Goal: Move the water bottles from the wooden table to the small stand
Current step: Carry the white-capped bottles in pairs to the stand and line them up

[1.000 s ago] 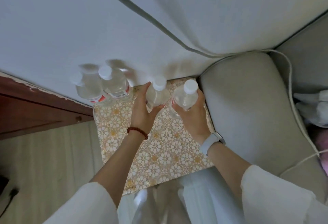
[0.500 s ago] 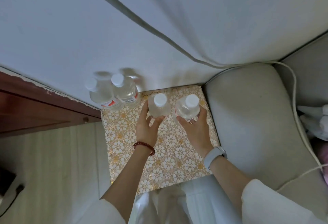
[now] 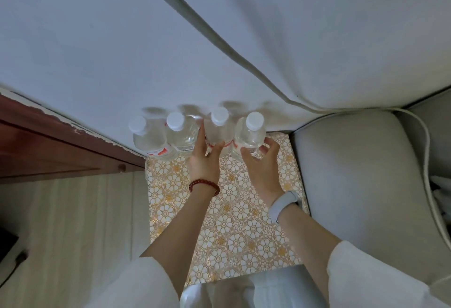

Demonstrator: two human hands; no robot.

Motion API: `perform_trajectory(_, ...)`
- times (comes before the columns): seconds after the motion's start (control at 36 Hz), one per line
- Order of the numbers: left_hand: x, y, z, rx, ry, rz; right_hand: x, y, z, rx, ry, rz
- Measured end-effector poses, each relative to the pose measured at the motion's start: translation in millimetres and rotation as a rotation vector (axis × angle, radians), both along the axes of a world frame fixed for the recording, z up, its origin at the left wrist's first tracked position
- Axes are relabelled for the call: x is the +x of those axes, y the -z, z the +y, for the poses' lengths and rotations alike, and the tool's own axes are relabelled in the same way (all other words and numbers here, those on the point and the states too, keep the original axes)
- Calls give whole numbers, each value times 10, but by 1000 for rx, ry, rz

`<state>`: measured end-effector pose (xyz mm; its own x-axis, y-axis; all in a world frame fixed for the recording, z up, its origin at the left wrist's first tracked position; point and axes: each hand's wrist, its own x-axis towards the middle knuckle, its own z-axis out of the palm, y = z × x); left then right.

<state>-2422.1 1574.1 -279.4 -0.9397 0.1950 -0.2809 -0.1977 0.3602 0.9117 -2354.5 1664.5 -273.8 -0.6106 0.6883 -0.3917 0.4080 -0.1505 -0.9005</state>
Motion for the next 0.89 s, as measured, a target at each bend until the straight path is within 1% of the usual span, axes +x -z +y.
perform_trajectory(0.11,162,-122,-44,-130,-84,76,39,-1,29,-126,-4,7)
perform_trajectory(0.17,255,-183,-75,-211,-86,160,69,-8,32,-217,17,24)
perform_trajectory(0.22,303,-236,-120,-294,-49,328,78,-33,32,-262,7,44)
perform_trajectory(0.31,241,-285,-165,-441,46,649,38,-74,35,-225,-61,50)
perform_trajectory(0.33,191,-299,-170,-513,75,719,17,-85,40,-190,-88,43)
perform_trajectory(0.39,60,-328,-163,-625,147,799,-18,-80,58,-116,-126,20)
perform_trajectory(0.47,-108,-325,-157,-748,281,884,-35,-59,64,-70,-125,16)
perform_trajectory(0.53,-166,-312,-149,-775,309,902,-44,-42,58,-57,-120,23)
perform_trajectory(0.61,-212,-285,-143,-774,295,912,-88,-14,84,-27,-139,55)
perform_trajectory(0.75,-341,-255,-169,-743,319,981,-164,6,144,9,-220,53)
perform_trajectory(0.89,-380,-249,-191,-748,330,1035,-227,29,174,-18,-237,17)
